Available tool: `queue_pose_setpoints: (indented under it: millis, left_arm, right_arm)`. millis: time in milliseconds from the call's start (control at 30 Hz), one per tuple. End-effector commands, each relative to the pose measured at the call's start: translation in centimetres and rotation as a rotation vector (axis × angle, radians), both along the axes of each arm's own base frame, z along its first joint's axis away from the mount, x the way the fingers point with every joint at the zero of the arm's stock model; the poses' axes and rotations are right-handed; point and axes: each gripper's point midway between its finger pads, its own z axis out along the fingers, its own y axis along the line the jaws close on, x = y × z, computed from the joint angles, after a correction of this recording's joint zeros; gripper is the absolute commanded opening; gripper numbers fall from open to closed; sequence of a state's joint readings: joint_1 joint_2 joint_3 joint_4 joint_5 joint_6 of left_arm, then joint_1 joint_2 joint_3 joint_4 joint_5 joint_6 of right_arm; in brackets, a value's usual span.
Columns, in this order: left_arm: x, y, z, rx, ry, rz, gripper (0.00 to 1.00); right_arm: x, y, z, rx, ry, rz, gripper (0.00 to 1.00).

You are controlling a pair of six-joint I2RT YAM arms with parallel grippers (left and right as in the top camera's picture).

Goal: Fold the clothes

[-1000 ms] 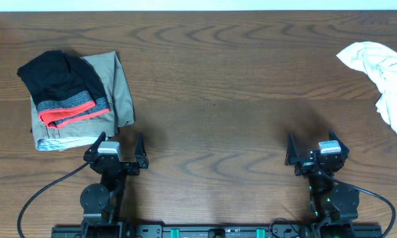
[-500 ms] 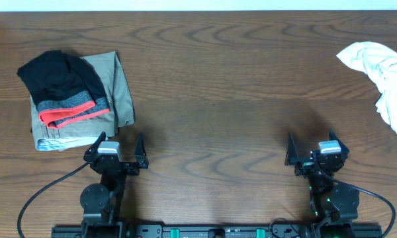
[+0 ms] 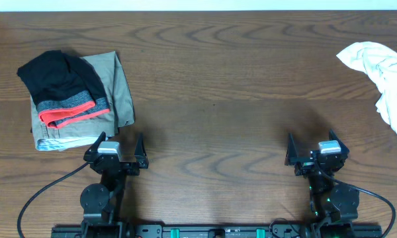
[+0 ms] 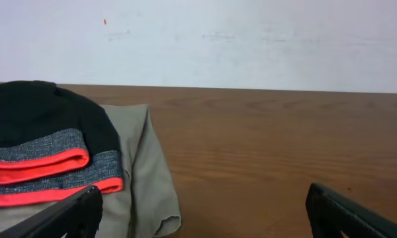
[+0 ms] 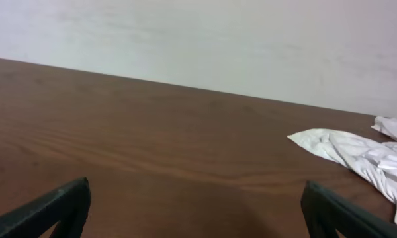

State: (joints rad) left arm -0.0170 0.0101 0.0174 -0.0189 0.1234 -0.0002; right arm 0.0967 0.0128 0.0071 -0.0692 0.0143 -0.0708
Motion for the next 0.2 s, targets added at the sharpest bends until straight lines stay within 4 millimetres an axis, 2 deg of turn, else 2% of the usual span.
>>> queue_pose_setpoints:
  millis: [0, 167]
  left_arm:
    - [-0.11, -0.21, -1.49, -0.005, 0.048, -0.010, 0.98]
    - [-0.11, -0.21, -1.49, -0.005, 0.048, -0.010, 0.98]
  right_arm:
    - [-0.05, 0.31, -0.09, -0.012, 0.001, 0.016, 0.99]
    - [-0.05, 0.31, -0.10, -0.013, 0.001, 0.016, 0.99]
